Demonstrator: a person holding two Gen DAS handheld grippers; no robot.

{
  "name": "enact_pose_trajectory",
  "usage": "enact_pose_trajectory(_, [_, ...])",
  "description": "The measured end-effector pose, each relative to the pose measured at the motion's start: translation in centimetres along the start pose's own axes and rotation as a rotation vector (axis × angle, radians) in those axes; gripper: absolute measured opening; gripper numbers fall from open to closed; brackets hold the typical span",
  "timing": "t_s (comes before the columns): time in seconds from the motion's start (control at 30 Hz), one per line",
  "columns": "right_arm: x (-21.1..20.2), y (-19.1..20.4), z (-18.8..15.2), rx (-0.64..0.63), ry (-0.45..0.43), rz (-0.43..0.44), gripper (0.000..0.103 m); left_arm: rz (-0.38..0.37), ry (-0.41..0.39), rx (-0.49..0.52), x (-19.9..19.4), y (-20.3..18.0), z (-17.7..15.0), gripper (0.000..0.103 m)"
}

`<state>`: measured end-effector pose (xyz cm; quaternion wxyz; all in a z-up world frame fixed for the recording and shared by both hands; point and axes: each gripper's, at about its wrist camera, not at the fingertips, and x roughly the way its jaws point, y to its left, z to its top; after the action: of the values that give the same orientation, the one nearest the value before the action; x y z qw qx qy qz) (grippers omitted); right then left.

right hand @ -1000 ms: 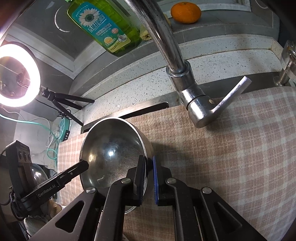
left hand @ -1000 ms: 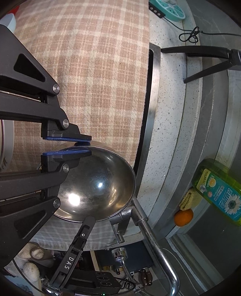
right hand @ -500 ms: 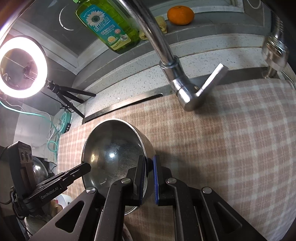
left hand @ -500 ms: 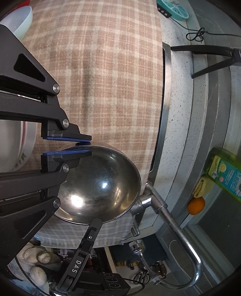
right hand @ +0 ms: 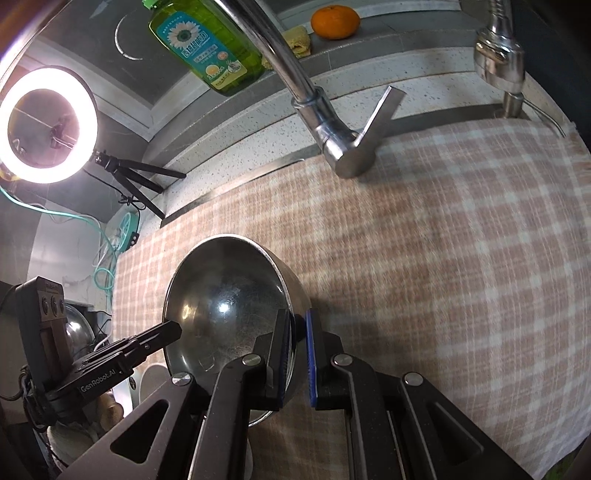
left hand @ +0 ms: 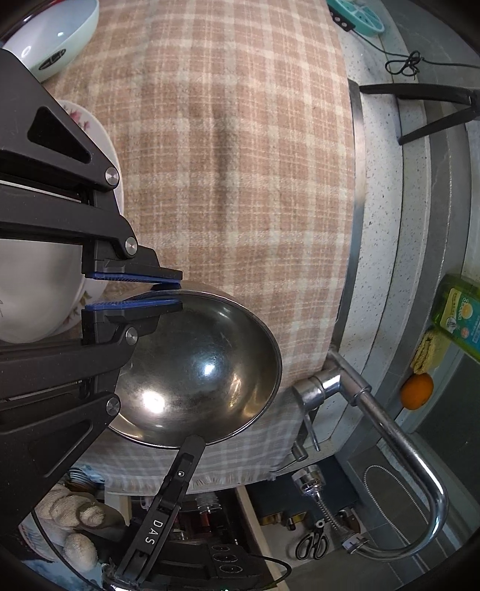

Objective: Organize plates and bowls
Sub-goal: 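Lift and carry the steel bowl toward the red-sided steel bowl with both grippers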

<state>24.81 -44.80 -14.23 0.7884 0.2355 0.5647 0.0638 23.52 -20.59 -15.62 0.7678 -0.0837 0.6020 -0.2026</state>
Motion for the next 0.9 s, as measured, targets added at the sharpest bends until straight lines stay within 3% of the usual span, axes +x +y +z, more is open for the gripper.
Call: enact_pose_trajectory(0.9, [-0.1, -1.5, -2.7, 0.037, 0.022, -0.012, 0.008, -0.006, 0.012, 0.032, 0.7, -1.0, -0.8, 0.006])
